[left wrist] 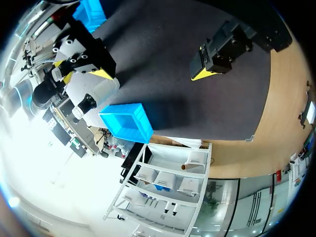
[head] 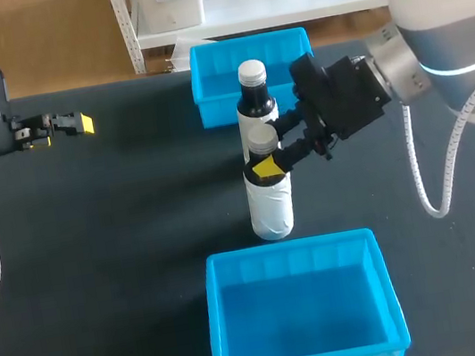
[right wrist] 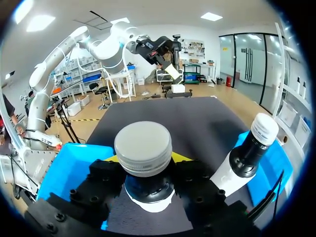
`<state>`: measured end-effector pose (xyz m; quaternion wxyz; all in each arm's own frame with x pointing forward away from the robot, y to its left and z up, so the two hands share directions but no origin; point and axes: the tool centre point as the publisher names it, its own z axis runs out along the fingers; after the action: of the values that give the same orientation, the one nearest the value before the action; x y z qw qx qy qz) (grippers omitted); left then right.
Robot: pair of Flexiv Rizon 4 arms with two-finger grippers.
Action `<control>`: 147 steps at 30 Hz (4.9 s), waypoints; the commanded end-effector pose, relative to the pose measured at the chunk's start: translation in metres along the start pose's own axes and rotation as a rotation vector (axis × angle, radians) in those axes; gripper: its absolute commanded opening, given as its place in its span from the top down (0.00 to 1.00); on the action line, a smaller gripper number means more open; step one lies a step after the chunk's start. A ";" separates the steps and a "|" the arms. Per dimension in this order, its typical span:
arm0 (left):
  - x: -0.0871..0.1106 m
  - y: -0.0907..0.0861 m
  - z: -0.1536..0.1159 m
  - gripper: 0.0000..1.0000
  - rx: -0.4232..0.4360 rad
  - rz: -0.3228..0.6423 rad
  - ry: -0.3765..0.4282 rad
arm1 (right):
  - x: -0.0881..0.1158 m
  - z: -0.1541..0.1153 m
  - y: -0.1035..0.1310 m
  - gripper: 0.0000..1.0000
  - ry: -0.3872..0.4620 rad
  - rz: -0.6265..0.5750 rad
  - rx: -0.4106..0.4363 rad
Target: Pick up the bottle, and place it in the far bin if it is heavy, or in the near bin if it is light.
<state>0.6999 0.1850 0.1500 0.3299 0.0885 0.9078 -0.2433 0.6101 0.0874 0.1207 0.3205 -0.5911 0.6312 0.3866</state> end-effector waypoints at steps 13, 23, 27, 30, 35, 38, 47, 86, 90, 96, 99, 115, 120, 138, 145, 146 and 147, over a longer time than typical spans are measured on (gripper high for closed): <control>0.000 0.000 0.000 0.00 0.000 0.000 0.000 | 0.002 0.001 0.000 1.00 -0.009 -0.001 -0.001; 0.000 0.000 0.000 0.00 0.000 0.000 0.000 | 0.000 0.000 0.000 1.00 -0.018 -0.016 -0.001; 0.000 0.000 0.000 0.00 0.000 0.000 0.000 | -0.003 -0.003 -0.001 1.00 -0.019 -0.026 0.002; 0.000 0.000 0.000 0.00 0.000 0.000 0.000 | -0.007 -0.005 -0.001 1.00 -0.019 -0.032 0.005; 0.000 0.000 0.000 0.00 0.000 0.000 0.000 | -0.018 -0.012 -0.001 1.00 -0.019 -0.050 0.014; 0.000 0.000 0.000 0.00 0.000 0.000 0.000 | -0.023 -0.018 0.000 1.00 -0.017 -0.060 0.020; 0.000 0.000 0.000 0.00 0.000 0.000 0.000 | -0.035 -0.041 0.005 1.00 -0.002 -0.071 0.033; 0.000 0.000 0.000 0.00 0.000 0.000 0.000 | -0.034 -0.146 0.025 1.00 -0.018 -0.001 0.124; 0.000 0.000 0.000 0.00 0.000 0.000 0.000 | -0.023 -0.157 0.018 1.00 -0.026 0.017 0.130; 0.000 0.000 0.000 0.00 0.000 0.000 0.000 | -0.015 -0.179 0.002 1.00 -0.017 0.027 0.148; 0.000 0.000 0.000 0.00 0.000 0.000 0.000 | -0.014 -0.189 -0.008 1.00 -0.012 0.023 0.156; 0.000 0.000 0.000 0.00 0.000 0.000 0.000 | -0.017 -0.231 -0.086 1.00 0.013 -0.010 0.171; 0.000 0.000 0.000 0.00 0.000 0.000 0.000 | -0.019 -0.245 -0.116 1.00 0.015 -0.023 0.193; 0.000 0.000 0.000 0.00 0.000 0.000 0.000 | -0.038 -0.237 -0.201 1.00 0.024 -0.068 0.195; 0.000 0.000 0.000 0.00 0.000 0.000 0.000 | -0.046 -0.216 -0.218 1.00 0.011 -0.059 0.181; 0.000 0.000 0.000 0.00 0.000 0.000 0.000 | -0.047 -0.213 -0.220 1.00 0.010 -0.061 0.179; 0.000 0.000 0.000 0.00 0.000 0.000 0.000 | -0.048 -0.212 -0.221 1.00 0.009 -0.062 0.178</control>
<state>0.6999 0.1850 0.1500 0.3299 0.0885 0.9078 -0.2433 0.8282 -0.0792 0.2437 0.3981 -0.5695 0.6548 0.2973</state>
